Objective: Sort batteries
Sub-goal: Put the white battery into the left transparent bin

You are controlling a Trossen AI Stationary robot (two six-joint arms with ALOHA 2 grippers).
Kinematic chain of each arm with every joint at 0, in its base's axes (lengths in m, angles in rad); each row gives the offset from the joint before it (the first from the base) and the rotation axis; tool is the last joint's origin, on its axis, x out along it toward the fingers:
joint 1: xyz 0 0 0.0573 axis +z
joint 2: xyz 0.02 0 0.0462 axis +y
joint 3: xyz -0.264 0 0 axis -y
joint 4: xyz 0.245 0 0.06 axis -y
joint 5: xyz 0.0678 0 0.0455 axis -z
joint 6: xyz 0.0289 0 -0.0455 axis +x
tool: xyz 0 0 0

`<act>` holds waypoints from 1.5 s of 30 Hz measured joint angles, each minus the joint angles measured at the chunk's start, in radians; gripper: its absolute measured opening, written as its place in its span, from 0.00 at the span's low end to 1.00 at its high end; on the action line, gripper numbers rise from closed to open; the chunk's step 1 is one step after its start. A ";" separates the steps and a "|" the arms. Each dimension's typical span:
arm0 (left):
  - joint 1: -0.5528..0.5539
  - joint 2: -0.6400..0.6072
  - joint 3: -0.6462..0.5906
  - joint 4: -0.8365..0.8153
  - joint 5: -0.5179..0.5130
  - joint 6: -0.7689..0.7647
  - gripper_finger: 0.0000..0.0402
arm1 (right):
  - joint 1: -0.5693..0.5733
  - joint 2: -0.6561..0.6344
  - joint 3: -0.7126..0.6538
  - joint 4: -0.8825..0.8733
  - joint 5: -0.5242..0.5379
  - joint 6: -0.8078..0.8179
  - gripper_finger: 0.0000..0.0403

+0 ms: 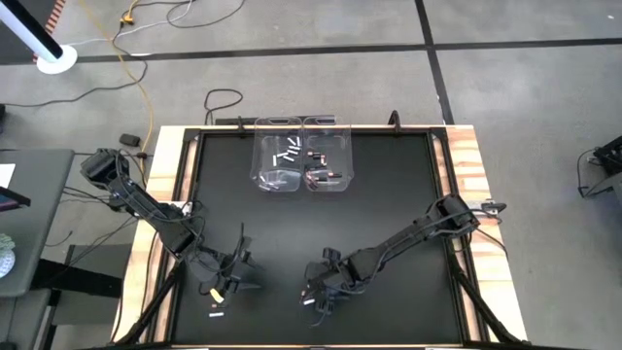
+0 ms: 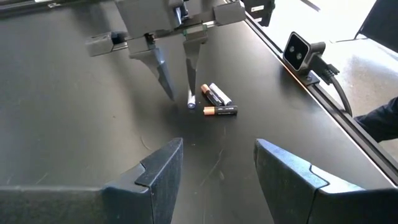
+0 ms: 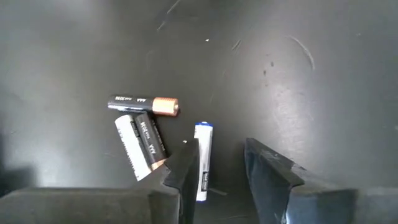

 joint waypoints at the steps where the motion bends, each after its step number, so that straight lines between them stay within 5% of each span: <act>1: 0.000 0.000 0.000 0.000 0.000 0.001 0.48 | 0.001 0.000 0.000 0.005 0.000 0.000 0.35; 37: 0.000 0.000 0.000 -0.001 -0.001 0.008 0.48 | 0.019 0.042 0.004 -0.006 0.005 0.060 0.35; 45: 0.000 0.000 0.000 -0.001 0.002 0.007 0.48 | 0.011 0.042 0.002 -0.014 0.004 0.064 0.16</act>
